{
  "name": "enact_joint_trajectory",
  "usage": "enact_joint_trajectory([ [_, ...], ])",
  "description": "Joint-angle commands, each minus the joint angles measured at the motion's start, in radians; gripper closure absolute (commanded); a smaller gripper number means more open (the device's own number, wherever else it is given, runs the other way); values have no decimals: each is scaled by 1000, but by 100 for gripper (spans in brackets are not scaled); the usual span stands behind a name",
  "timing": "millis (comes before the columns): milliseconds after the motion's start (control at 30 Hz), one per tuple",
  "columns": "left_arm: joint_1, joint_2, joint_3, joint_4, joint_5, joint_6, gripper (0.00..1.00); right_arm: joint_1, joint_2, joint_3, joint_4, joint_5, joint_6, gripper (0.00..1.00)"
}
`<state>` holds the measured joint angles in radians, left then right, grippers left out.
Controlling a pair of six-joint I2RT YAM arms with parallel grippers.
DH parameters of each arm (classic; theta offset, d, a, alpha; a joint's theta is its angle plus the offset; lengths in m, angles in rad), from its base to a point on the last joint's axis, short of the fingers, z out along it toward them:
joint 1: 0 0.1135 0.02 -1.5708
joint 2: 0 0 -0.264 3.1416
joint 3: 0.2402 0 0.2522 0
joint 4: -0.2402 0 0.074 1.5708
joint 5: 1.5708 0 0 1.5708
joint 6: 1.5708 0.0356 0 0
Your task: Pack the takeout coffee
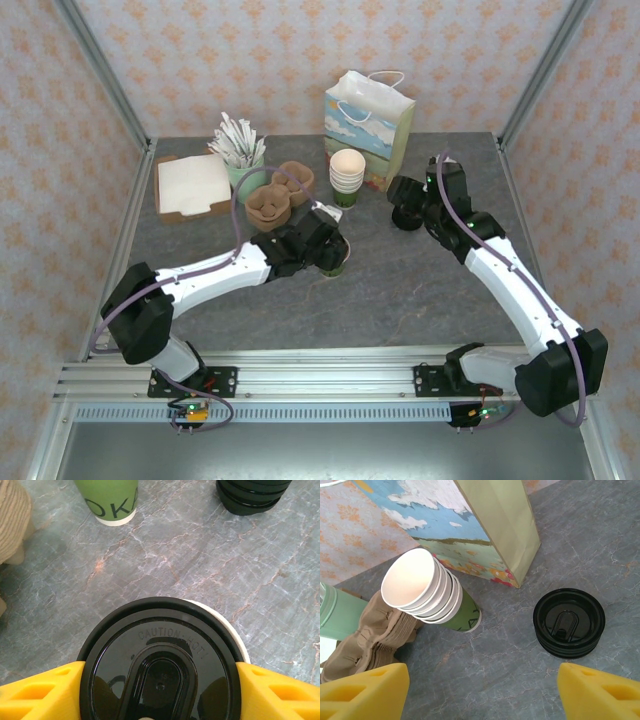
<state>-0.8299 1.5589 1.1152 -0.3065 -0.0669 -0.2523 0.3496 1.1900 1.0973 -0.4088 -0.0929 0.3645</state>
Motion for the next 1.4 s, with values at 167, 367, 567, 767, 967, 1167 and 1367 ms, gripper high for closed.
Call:
enact_joint_trajectory([
  [167,-9,20,-10,36,-7,6,31,-7,-12,-13,-13,11,-7,21],
  [367,-12,38,-10,35,-2,13,31,-6,-12,-16,-12,12,-10,21],
  [567,-12,52,-15,37,1,13,31,-6,14,-17,-10,1,-7,21],
  [767,-17,47,-20,35,3,10,30,-7,16,-17,-8,0,-9,21],
  [967,-16,41,-14,32,10,-2,30,-5,22,-19,-7,-5,-6,21],
  [1167,-19,39,-6,39,6,-5,29,-6,31,-9,-5,-15,-3,21],
  [1367,-19,44,1,47,-5,-16,29,-6,45,3,-4,-24,-1,21],
])
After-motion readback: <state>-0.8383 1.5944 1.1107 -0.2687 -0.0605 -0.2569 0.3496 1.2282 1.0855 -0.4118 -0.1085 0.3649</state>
